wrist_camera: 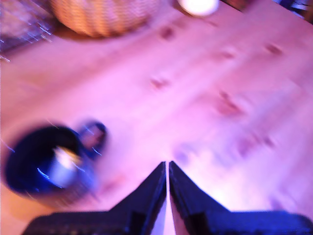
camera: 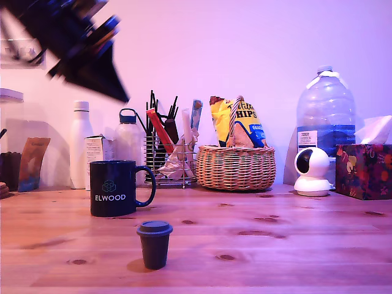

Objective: Pick up the coffee capsules from the table one by one and drop them inside the nearest coffee cup

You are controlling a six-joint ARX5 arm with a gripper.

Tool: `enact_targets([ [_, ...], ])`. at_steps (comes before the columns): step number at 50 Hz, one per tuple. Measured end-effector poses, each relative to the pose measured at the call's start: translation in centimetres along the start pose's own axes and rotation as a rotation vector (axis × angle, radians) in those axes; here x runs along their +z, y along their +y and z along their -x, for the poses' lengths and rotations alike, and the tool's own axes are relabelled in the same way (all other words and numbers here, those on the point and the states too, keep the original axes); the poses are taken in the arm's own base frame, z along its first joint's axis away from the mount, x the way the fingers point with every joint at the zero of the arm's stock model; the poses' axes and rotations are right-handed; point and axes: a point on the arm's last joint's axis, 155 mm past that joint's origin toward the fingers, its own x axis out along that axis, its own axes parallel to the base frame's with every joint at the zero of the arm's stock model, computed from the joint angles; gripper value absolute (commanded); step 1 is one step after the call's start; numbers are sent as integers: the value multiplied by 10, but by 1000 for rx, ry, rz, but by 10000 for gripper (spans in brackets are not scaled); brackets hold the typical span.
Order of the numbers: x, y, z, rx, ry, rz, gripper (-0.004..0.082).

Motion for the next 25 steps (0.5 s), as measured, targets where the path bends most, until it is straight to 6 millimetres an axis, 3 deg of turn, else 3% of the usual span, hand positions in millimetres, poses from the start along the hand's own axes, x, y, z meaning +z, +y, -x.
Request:
enact_targets([
  [8, -24, -9, 5, -13, -30, -11, -21],
  [19, -30, -19, 26, -2, -154, -12, -21],
  [25, -43, -23, 30, -2, -184, 3, -21],
])
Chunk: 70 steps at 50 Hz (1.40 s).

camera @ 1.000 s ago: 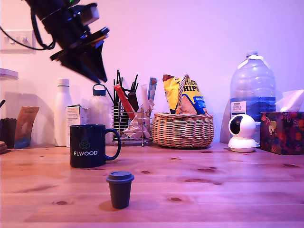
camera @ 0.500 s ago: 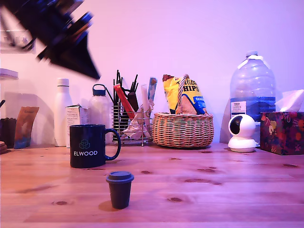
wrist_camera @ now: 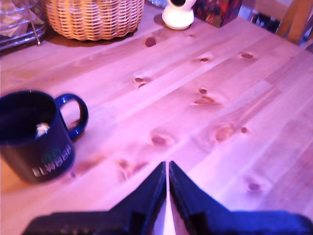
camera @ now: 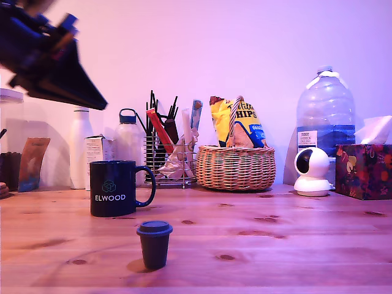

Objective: Pick up the coffee capsules from the table one by one and drop them inside the nearest coffee cup

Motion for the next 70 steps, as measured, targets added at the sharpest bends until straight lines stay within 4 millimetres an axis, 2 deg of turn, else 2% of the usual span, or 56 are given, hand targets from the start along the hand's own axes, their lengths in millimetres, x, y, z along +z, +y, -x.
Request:
enact_targets([
  [11, -40, -12, 2, -21, 23, 34, -21],
  [27, -74, -42, -1, -92, 61, 48, -21],
  [38, -89, -54, -4, -98, 97, 26, -21],
  [53, -92, -68, -6, -134, 92, -51, -21],
  [65, -125, -76, -4, -161, 166, -72, -21],
  [70, -128, -77, -3, -163, 174, -73, -20],
])
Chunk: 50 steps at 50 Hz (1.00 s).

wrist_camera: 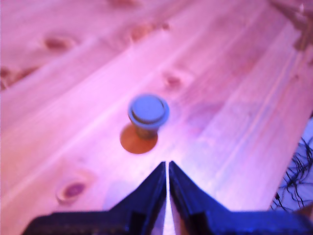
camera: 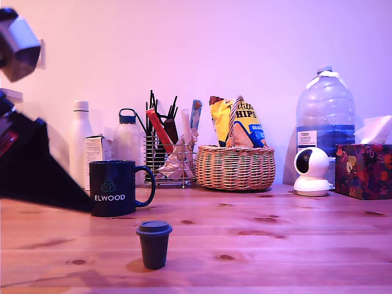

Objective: Pick up the coffee capsules from the table one by one and drop them inside the nearest coffee cup

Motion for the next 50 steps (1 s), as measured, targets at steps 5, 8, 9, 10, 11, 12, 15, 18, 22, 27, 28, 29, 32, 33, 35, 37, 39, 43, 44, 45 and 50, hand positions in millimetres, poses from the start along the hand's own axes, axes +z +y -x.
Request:
enact_targets([
  [5, -1, 1, 0, 6, 3, 1, 78],
  [8, -1, 3, 0, 15, 3, 0, 250],
  [9, -1, 4, 0, 20, 3, -1, 316],
  [10, -1, 5, 0, 25, 2, -1, 391],
  [11, 0, 6, 0, 32, 2, -14, 449],
  [12, 0, 7, 0, 36, 0, -18, 494],
  [15, 5, 8, 0, 40, -17, -34, 557],
  [18, 12, 8, -1, 41, -45, -60, 553],
  [22, 17, 10, -4, 45, -70, -83, 553],
  [27, 16, 11, -8, 46, -84, -93, 553],
  [28, 16, 11, -9, 46, -86, -94, 553],
  [29, 15, 11, -9, 46, -89, -102, 553],
  [32, 13, 11, -11, 45, -100, -109, 553],
  [33, 13, 11, -11, 44, -104, -112, 553],
  [35, 13, 10, -11, 38, -117, -117, 553],
  [37, 13, 10, -12, 38, -126, -121, 553],
  [39, 15, 9, -12, 36, -141, -126, 553],
  [43, 18, 9, -13, 33, -155, -132, 551],
  [44, 17, 9, -14, 30, -155, -132, 551],
  [45, 17, 8, -15, 25, -153, -132, 551],
  [50, 12, 3, -19, -12, -139, -138, 551],
])
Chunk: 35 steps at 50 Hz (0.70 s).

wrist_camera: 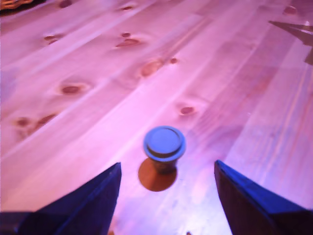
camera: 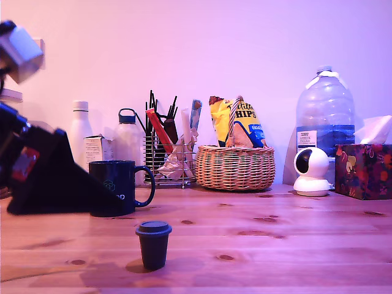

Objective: Pick up the coffee capsules from the table one by one and drop them inside the nearest coffee cup

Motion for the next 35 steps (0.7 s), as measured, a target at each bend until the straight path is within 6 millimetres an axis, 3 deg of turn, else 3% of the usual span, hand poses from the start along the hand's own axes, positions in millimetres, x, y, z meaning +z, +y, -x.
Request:
enact_targets([
  [35, -14, 3, -19, -18, 9, -14, 512],
])
